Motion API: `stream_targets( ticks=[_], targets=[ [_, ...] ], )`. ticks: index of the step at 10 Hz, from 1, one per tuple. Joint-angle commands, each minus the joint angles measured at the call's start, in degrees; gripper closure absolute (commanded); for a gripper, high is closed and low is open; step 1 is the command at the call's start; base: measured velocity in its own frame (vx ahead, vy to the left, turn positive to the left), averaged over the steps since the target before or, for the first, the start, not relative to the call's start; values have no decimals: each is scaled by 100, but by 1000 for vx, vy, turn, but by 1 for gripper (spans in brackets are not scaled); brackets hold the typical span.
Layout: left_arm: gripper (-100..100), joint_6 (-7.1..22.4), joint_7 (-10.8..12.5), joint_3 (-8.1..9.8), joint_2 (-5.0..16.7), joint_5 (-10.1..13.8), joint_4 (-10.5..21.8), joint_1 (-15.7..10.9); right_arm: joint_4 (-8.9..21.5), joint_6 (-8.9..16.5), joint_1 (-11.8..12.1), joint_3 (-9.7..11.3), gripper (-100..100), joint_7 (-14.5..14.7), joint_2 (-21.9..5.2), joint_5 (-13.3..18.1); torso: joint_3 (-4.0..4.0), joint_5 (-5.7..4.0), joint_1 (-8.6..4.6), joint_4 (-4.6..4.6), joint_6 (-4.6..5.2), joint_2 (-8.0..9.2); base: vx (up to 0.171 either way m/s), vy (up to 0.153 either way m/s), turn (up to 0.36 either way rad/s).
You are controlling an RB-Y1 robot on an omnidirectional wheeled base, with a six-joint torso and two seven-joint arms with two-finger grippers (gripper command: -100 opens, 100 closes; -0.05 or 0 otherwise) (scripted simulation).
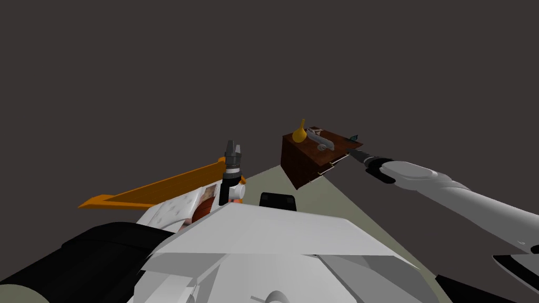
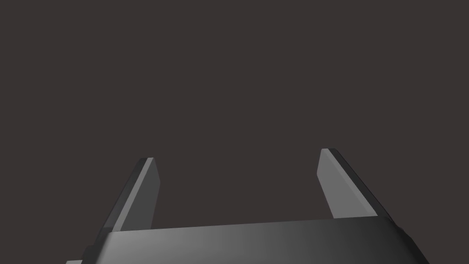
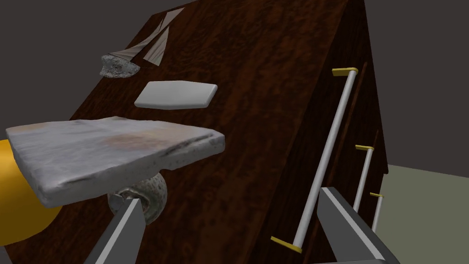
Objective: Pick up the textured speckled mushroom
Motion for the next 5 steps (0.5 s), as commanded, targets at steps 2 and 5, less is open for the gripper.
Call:
stream_targets(
  ticks=[2,5],
  targets=[
    [0,0,0,0,0,0,0,0,154,-405,-91,35,-100,40,-100,-331,0,-1,-2,0,2,0,19,10,48],
    [0,0,0,0,0,0,0,0,246,-729,-149,71,-100,64,-158,-556,-2,0,1,-1,0,-3,22,14,42]
  ],
)
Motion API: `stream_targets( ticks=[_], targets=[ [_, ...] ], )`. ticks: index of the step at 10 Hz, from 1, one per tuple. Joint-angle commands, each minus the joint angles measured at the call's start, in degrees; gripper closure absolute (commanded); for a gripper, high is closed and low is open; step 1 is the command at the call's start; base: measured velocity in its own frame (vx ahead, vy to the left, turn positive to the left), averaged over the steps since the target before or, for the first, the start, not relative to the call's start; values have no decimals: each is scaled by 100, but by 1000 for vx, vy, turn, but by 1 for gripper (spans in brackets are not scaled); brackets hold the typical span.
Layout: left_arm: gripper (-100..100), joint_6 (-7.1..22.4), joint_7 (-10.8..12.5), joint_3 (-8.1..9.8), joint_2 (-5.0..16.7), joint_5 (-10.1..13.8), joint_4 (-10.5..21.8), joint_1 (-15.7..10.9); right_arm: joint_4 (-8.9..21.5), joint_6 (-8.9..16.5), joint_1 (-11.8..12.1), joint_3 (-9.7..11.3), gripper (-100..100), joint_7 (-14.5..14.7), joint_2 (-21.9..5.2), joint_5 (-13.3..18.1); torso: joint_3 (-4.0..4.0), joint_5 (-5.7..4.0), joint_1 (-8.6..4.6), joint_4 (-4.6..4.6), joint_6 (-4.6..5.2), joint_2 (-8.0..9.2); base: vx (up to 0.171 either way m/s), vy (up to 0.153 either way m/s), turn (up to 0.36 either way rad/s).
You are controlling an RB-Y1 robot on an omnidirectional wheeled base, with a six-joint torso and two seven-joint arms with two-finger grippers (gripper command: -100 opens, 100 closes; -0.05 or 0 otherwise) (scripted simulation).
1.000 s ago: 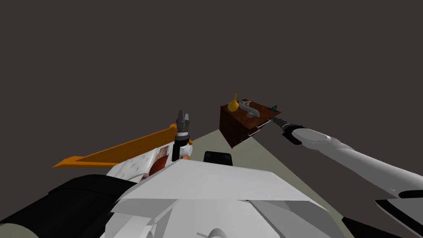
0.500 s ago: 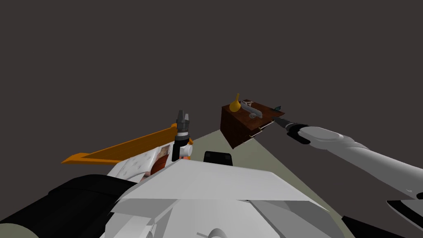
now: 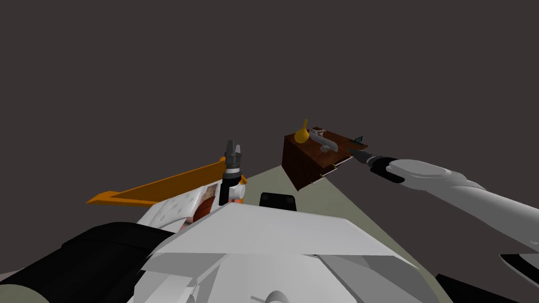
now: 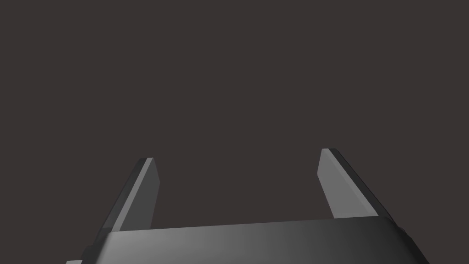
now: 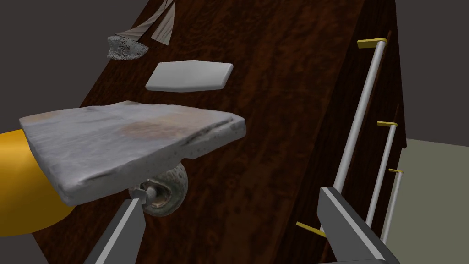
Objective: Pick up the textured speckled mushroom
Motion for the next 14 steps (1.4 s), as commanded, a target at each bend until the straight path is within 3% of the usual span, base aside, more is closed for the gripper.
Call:
stream_targets(
  ticks=[1,10,13,14],
  targets=[
    [0,0,0,0,0,0,0,0,100,-285,-70,57,-100,19,-62,-254,0,0,0,0,0,0,21,10,60],
    [0,0,0,0,0,0,0,0,610,-1501,-316,252,-100,171,-161,-1478,-5,-1,-1,-2,-1,-8,35,11,68],
    [0,0,0,0,0,0,0,0,758,-1801,-322,339,-100,217,-123,-1788,-4,-2,-6,-2,0,-5,34,-2,43],
    [0,0,0,0,0,0,0,0,699,-1708,-324,323,-100,190,-150,-1717,-6,-5,-8,-4,-3,-7,12,-2,6]
  ],
)
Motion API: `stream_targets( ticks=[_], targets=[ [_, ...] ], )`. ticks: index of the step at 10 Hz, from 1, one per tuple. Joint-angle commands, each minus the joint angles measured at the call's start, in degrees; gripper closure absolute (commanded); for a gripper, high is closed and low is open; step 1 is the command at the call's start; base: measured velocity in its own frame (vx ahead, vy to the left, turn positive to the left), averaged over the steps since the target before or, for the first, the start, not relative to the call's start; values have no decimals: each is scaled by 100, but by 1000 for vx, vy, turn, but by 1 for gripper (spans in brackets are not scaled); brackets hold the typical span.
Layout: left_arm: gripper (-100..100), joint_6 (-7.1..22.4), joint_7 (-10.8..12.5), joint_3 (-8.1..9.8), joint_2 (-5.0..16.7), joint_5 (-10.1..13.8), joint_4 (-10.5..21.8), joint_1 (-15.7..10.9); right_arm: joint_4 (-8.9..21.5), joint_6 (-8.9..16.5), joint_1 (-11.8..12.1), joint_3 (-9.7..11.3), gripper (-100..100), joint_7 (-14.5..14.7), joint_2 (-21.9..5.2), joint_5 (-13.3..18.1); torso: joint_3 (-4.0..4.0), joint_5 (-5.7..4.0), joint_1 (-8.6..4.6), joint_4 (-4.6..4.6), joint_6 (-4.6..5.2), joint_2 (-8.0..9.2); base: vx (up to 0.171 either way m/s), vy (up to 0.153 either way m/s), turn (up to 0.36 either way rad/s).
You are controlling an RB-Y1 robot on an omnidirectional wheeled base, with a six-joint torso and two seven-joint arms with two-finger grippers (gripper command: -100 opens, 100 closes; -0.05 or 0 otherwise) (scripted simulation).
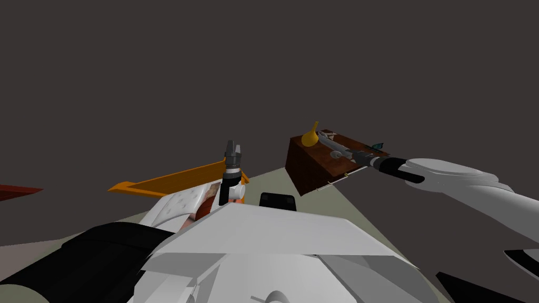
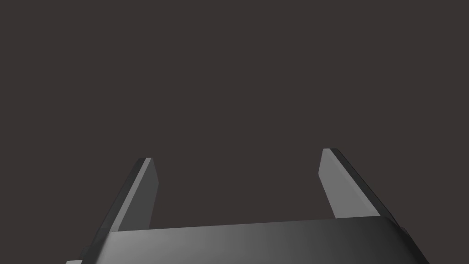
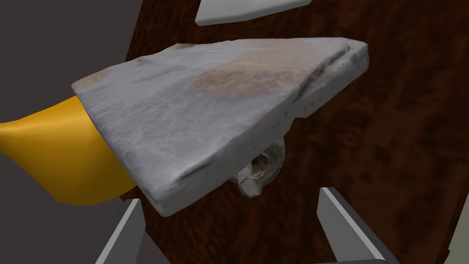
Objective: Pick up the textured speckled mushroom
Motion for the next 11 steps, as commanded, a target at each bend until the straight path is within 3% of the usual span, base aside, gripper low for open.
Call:
stream_targets(
  ticks=[1,2,7,10,11],
  targets=[
    [0,0,0,0,0,0,0,0,0,0,0,0,0,0,0,0,0,0,0,0,0,0,0,0,0],
    [0,0,0,0,0,0,0,0,207,29,35,-65,-100,4,17,-51,1,-1,-1,0,0,1,-67,-10,285],
    [0,0,0,0,0,0,0,-1,830,115,141,-259,-100,17,67,-207,13,-8,-23,4,-5,23,-109,-31,278],
    [0,0,0,0,0,0,0,-1,1038,143,177,-323,-100,21,84,-259,10,-7,-17,3,-3,18,-80,-7,165],
    [0,0,0,0,0,0,0,-1,921,150,177,-285,-100,-23,38,-242,9,-6,-13,2,-5,17,-35,1,38]
  ],
)
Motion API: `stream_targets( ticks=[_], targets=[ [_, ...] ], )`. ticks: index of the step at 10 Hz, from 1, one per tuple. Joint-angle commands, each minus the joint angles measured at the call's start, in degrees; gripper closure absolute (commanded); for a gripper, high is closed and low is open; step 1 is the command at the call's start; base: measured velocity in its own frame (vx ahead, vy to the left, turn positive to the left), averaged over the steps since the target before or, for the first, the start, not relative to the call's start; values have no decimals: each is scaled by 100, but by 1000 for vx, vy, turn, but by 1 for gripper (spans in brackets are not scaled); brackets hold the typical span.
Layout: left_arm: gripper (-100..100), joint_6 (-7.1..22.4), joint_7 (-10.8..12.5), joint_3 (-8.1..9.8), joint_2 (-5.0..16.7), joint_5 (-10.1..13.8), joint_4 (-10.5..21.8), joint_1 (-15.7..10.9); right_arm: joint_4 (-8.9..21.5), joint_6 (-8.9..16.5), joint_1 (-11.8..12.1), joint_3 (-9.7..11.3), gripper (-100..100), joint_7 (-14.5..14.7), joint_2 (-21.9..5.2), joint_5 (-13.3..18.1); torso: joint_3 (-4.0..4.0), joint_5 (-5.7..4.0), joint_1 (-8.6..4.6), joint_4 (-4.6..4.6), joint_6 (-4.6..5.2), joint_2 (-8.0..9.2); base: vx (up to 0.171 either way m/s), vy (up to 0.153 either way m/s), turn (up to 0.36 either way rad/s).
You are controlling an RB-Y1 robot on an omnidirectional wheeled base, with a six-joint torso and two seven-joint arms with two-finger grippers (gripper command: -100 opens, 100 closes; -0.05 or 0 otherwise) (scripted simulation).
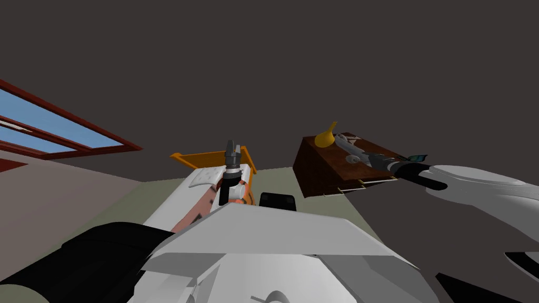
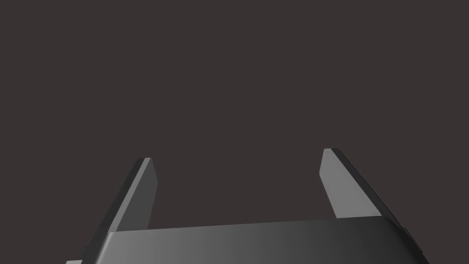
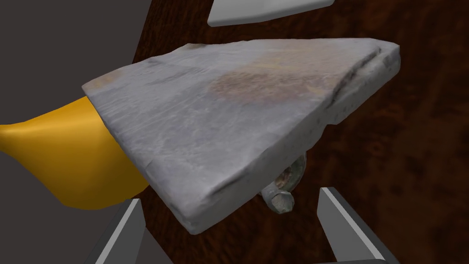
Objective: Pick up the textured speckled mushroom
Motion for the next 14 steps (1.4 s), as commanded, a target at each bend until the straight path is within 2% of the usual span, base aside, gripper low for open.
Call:
stream_targets(
  ticks=[1,5,6,7,8,14],
  targets=[
    [0,0,0,0,0,0,0,0,0,0,0,0,100,0,0,0,0,0,0,0,0,0,0,0,0],
    [0,0,0,0,0,0,0,0,-9,-7,-5,-2,100,-5,6,-4,-12,-1,-10,-7,5,-18,0,0,0],
    [0,0,0,0,0,0,0,0,-9,-9,-4,-1,0,-6,8,-4,-13,0,-12,-7,5,-19,0,0,0],
    [0,0,0,0,0,0,0,0,-100,-41,-35,28,100,42,28,38,-13,0,-12,-7,4,-20,67,-4,-279],
    [0,0,0,1,0,0,0,2,-204,-55,-53,60,100,40,19,64,-20,1,-19,-10,30,-33,126,11,-290],
    [0,-1,0,0,0,0,0,2,-931,-155,-177,286,100,25,-40,246,-32,4,-21,-14,28,-55,112,25,-275]
  ],
)
